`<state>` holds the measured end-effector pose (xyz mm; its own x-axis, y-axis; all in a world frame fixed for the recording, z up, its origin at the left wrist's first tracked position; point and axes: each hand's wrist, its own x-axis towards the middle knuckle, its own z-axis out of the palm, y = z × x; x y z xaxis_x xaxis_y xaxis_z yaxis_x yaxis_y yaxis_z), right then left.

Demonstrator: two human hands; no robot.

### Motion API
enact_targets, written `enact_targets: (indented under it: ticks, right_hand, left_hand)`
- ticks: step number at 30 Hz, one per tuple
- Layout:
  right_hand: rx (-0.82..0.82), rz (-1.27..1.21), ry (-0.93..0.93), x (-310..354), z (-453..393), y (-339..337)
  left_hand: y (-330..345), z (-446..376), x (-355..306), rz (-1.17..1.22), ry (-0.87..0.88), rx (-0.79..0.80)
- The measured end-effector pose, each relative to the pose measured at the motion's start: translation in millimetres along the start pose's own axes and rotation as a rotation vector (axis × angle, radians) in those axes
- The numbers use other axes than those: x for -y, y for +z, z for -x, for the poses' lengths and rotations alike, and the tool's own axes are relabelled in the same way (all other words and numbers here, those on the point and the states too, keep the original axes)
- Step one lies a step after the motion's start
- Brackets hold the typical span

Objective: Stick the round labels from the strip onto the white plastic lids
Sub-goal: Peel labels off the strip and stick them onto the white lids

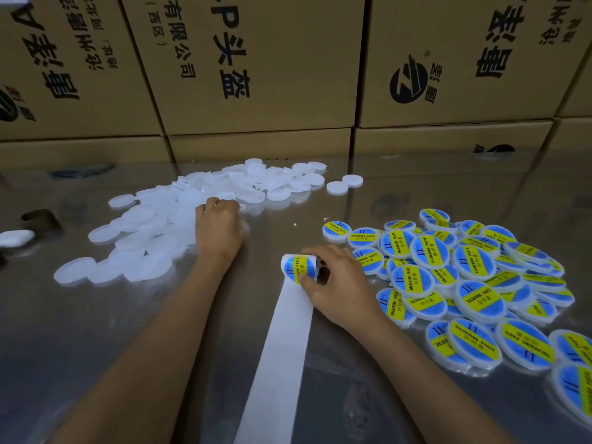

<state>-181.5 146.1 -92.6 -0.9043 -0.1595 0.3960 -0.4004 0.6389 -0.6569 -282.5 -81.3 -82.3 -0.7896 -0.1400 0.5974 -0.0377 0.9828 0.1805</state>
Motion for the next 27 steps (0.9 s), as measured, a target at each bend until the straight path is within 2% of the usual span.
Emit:
enact_targets:
  ticks: [4, 9, 13, 21, 24, 27]
  right_hand:
    - [-0.054, -0.11, -0.017, -3.8, -2.0, -1.2]
    - [-0.099, -0.099, -0.026, -2.8, -2.7, -3.5]
    - [-0.113, -0.091, -0.044, 0.8, -1.8, -5.7]
    - [-0.121, -0.129, -0.051, 3.1, -1.3, -8.3]
    - [-0.123, -0.16, -0.037, 3.7, -2.2, -8.8]
    - [-0.12, -0.179, -0.011, 3.5, -2.8, -9.2]
  left_hand:
    - [-10.8, 13.6, -5.1, 0.176, 0.073, -0.011]
    - [-23.2, 37.0, -14.8, 0.34, 0.075, -0.027]
    - [-31.1, 55.8, -26.5, 0.499, -0.054, -0.039]
    - [-51.6, 82.2, -69.9, 1.072, -0.431, 0.028]
    - [-56.8, 83.9, -77.0, 1.248, -0.509, 0.042]
    - [-59.0, 83.0, -80.1, 1.305, -0.535, 0.055]
